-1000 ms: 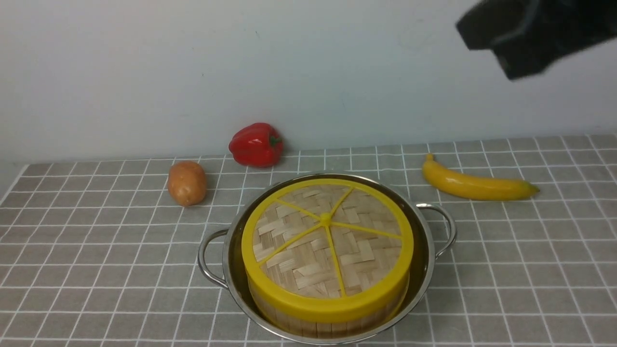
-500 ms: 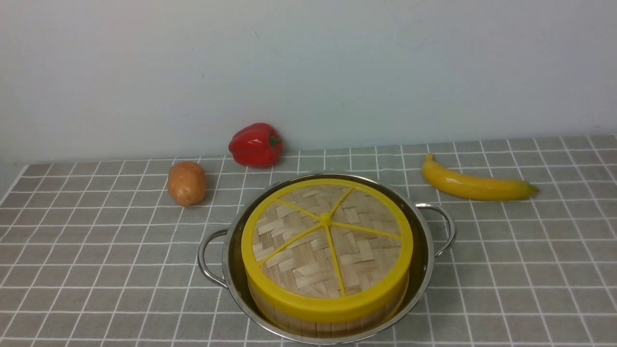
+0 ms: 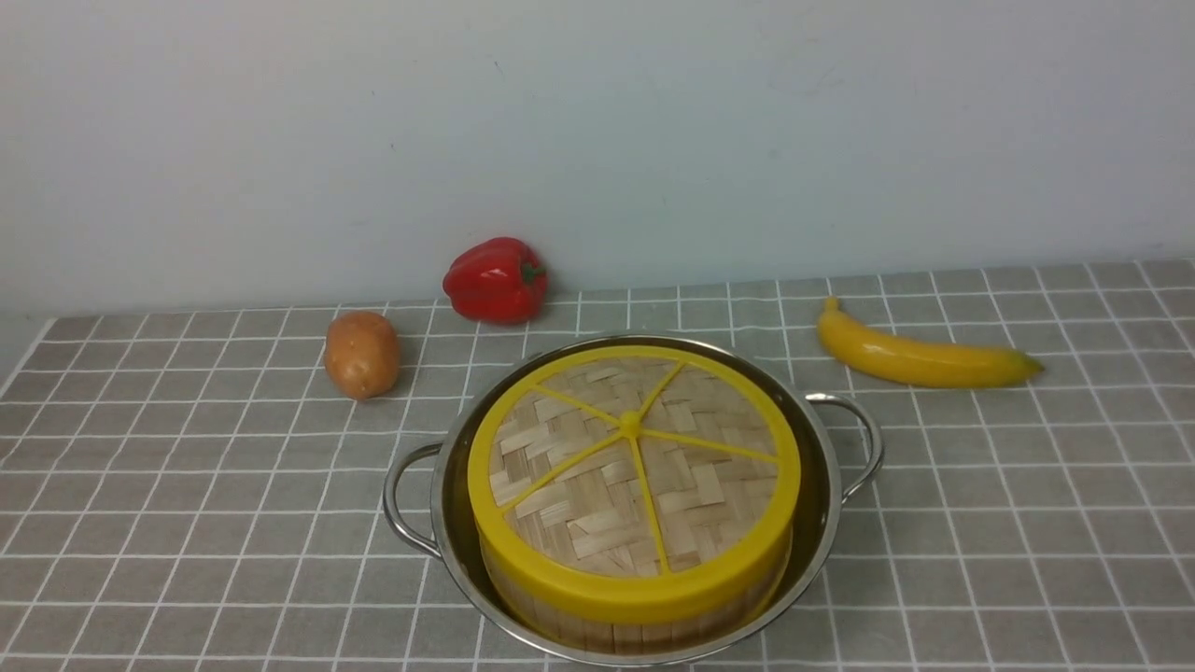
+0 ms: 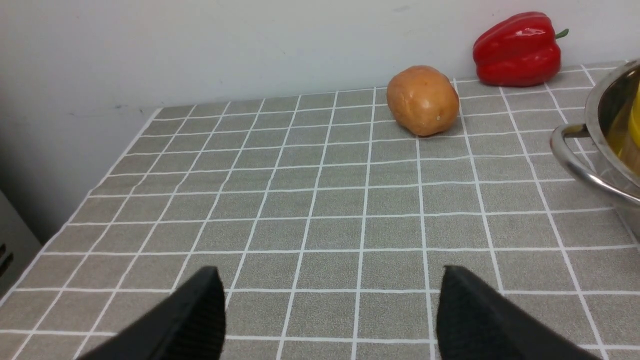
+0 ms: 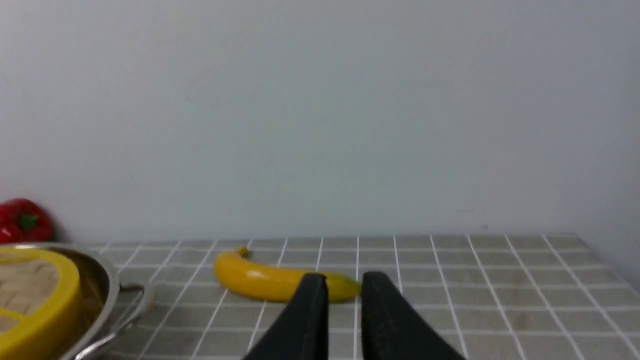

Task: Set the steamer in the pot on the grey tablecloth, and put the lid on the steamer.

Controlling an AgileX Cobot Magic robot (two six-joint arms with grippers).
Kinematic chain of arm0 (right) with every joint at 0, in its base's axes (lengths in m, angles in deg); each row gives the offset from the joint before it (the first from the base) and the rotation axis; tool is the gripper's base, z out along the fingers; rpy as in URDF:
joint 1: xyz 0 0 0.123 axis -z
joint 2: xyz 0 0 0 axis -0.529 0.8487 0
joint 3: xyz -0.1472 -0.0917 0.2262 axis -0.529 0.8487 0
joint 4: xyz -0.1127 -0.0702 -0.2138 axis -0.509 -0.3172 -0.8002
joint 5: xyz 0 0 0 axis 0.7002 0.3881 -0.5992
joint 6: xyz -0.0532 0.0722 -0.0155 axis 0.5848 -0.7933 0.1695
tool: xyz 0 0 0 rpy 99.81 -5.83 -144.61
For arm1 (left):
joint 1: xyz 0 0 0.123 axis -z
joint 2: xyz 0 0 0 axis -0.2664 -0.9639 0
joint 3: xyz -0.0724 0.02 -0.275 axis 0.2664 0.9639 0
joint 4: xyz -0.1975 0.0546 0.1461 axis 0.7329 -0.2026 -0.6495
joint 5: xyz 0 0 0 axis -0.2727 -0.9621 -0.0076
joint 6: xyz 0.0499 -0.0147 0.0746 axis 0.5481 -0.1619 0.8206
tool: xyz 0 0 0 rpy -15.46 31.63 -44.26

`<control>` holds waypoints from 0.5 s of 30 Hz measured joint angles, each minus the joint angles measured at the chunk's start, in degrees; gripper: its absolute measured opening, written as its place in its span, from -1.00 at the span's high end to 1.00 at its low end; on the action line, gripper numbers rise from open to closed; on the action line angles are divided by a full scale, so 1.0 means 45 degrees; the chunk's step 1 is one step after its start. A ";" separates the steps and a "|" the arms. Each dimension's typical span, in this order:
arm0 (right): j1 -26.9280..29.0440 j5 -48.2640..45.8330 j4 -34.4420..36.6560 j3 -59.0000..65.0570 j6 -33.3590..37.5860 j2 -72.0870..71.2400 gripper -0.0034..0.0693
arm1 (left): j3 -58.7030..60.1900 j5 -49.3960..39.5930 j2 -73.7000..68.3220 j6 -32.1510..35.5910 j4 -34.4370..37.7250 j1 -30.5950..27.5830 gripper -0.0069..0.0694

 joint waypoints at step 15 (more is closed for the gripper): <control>0.0000 -0.2148 0.0377 0.0041 0.0050 -0.0010 0.36 | 0.0000 0.0000 0.0000 0.0000 0.0000 0.0000 -0.56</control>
